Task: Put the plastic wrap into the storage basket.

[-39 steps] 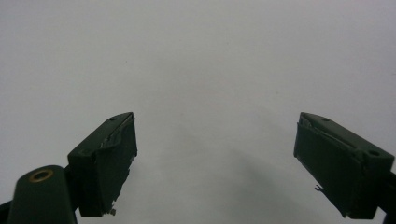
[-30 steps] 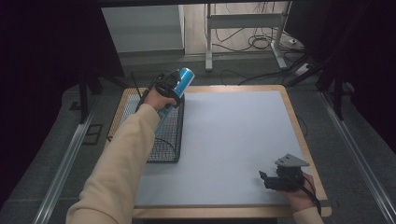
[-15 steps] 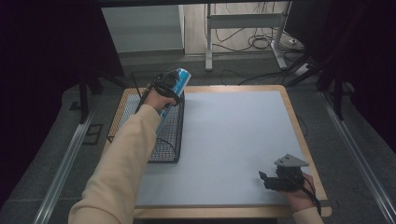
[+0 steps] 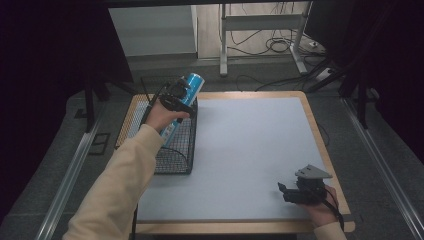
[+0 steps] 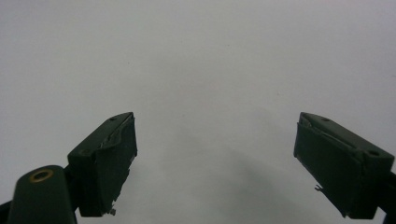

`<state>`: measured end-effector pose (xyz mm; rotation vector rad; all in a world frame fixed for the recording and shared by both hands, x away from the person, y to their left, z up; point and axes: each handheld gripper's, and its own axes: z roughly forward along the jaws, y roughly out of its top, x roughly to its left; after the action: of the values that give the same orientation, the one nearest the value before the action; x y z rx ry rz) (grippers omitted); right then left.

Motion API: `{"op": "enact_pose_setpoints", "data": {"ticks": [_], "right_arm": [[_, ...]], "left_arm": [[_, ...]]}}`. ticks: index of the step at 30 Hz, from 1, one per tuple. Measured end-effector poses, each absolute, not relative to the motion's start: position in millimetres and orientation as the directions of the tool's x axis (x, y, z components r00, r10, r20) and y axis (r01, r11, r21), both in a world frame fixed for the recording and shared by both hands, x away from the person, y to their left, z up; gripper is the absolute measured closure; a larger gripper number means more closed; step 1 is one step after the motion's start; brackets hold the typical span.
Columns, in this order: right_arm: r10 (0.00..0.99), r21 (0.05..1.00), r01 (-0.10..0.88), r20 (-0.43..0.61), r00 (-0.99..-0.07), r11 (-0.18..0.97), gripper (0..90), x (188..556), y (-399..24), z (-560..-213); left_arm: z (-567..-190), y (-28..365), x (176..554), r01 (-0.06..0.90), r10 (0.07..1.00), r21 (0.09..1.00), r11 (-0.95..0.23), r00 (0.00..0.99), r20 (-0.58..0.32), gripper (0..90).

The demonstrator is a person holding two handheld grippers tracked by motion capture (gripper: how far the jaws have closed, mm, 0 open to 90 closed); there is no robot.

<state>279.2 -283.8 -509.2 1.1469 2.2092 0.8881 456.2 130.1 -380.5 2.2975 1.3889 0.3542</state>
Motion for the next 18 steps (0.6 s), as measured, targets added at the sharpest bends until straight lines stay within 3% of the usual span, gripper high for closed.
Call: {"op": "enact_pose_setpoints", "data": {"ticks": [9, 18], "right_arm": [[0.838, 0.733, 0.518, -0.130, -0.530, 0.441, 13.6, 278, -281, -509], [0.836, 0.731, 0.517, -0.133, -0.532, 0.445, 13.5, 277, -279, -509]], "left_arm": [[-379, 105, 402, 0.701, 0.812, 0.547, -0.458, 0.581, -0.064, 17.7], [-392, 86, 352, 0.622, 0.758, 0.595, -0.510, 0.651, -0.031, 17.9]]}}
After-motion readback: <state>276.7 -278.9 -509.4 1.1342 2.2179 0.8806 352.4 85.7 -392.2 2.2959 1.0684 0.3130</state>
